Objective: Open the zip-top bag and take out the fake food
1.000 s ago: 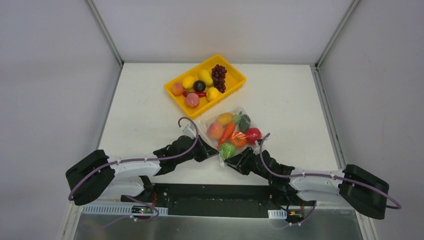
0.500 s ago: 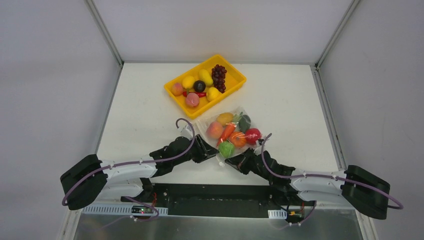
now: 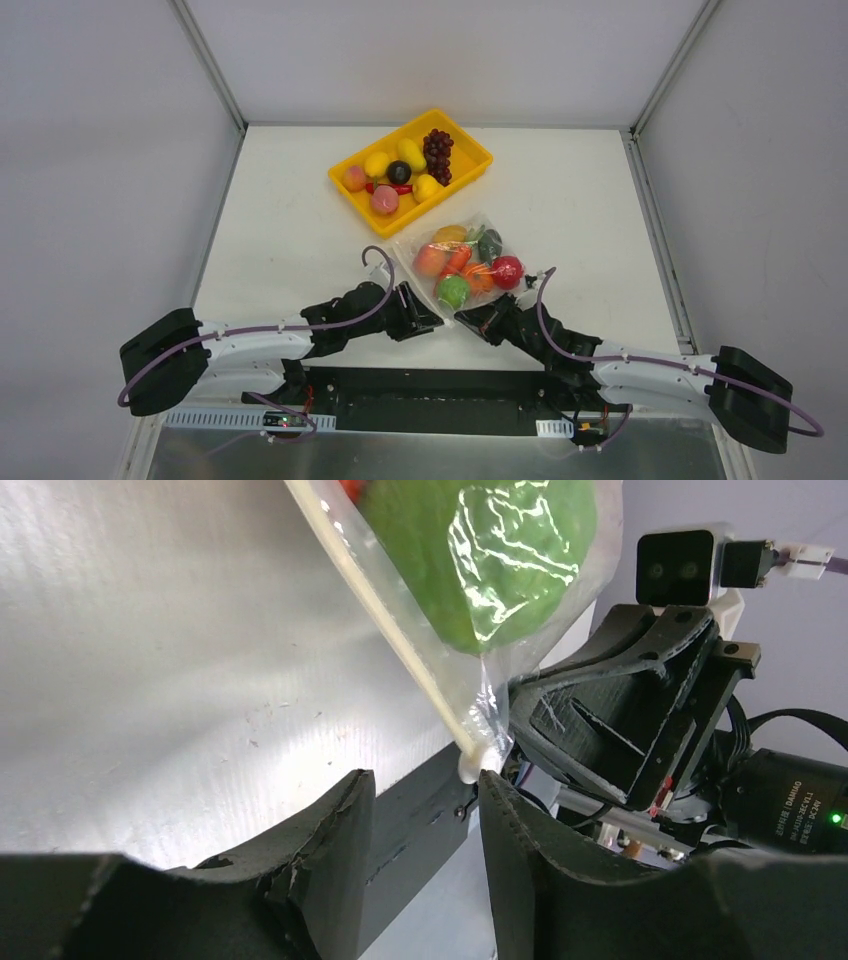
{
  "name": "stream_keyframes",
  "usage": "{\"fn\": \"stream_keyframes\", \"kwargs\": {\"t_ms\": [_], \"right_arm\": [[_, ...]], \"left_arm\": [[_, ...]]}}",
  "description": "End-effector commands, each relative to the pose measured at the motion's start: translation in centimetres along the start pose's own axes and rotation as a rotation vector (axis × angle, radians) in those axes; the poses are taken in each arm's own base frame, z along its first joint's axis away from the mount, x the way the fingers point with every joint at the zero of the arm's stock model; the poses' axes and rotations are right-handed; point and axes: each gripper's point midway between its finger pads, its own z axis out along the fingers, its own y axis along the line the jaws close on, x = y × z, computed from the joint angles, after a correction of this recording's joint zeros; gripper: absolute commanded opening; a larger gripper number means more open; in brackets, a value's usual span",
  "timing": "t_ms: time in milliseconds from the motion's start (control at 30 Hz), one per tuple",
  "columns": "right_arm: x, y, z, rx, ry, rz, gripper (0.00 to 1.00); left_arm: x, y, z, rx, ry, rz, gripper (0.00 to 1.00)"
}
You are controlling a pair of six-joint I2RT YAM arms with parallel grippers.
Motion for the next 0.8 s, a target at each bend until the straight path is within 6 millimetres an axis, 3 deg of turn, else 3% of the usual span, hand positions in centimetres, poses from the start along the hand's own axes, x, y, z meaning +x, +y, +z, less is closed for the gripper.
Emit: {"fn": "stream_keyframes", "kwargs": {"t_ms": [0,100,333,600,767], "right_arm": [[-0.1,2.1,0.3,-0.047,-0.014,0.000,0.00],[0.0,2.2,0.4,-0.053,-0.006,0.000,0.00],[0.2,2.1,0.4,-0.050,-0.002,-0.001,0.00],[0.5,1.9,0.3,-0.049,0.020,-0.002,0.00],[0.4,1.2,-0.2,-0.044,0.016,0.009,0.00]], "left_arm": [[0.4,-3.8,0.5,0.114,0.005,-0.030,0.44],[0.6,-4.5,0.8,0.136,-0.007,-0.041,0.43],[0.6,-3.7,1.7,0.106,-0.045,-0.066,0.39],[0.9,-3.6,3.0,0.124,-0.040,-0.105,0.15],[0.3,-3.1,2.8,0.137,-0.078,-0.121,0.01]]}}
